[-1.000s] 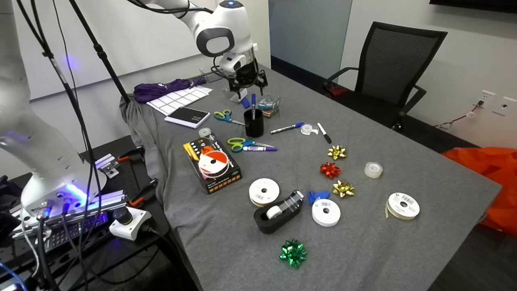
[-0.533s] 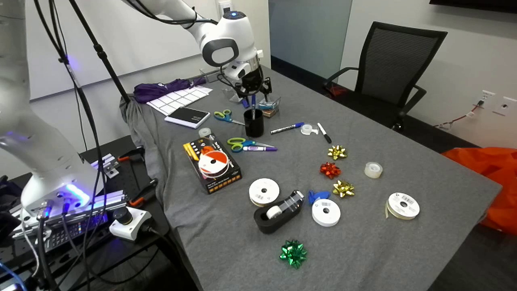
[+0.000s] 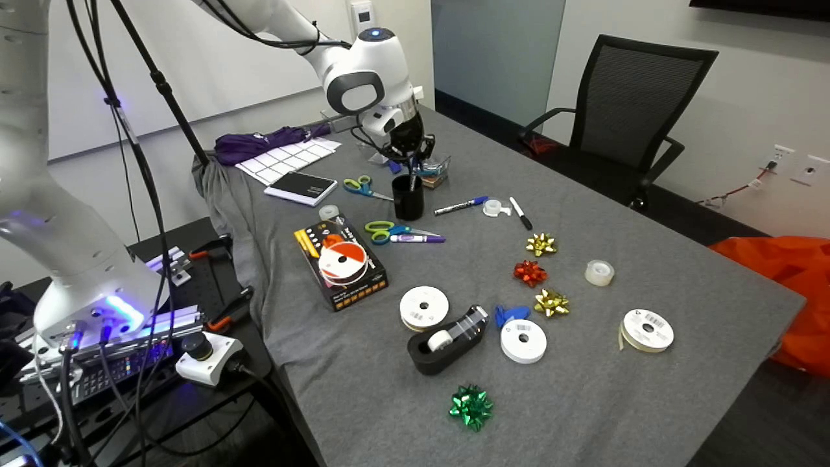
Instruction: Remove the marker from the black cup and put it on the table
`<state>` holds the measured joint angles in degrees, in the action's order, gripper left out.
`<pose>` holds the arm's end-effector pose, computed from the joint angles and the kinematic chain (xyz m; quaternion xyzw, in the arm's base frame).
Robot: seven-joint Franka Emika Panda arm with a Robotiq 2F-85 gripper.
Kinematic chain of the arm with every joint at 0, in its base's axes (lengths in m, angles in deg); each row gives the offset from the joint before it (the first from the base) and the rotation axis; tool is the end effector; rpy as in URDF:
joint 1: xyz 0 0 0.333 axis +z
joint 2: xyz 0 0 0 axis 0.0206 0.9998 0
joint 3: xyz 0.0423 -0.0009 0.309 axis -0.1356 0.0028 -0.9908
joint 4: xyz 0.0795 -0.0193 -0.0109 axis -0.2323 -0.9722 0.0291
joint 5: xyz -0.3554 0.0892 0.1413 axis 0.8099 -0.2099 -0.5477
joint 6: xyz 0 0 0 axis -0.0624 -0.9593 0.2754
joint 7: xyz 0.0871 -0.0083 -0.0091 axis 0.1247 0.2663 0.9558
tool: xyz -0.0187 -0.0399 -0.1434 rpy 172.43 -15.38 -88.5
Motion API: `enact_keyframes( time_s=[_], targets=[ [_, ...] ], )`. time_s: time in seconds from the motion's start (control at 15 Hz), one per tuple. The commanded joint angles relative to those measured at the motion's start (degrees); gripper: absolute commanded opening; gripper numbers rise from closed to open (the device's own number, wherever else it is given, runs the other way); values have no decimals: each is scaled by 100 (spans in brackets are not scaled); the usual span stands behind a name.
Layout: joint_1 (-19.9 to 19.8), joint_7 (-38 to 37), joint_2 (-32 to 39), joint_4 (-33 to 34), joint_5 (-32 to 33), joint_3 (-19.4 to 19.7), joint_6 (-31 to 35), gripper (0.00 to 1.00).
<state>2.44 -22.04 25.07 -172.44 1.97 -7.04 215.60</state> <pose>0.6630 -0.0486 0.1797 -0.4747 0.8709 -0.0364 0.1217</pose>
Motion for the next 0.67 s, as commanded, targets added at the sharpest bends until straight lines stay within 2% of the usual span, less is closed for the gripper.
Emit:
enact_keyframes(
  time_s=[0.0, 0.2, 0.6],
  targets=[
    [-34, 122, -42, -61, -100, -55, 123, 2],
    [-145, 256, -305, -207, -199, -149, -37, 5],
    [-560, 1074, -1045, -449, -884, -497, -663, 5]
  ],
)
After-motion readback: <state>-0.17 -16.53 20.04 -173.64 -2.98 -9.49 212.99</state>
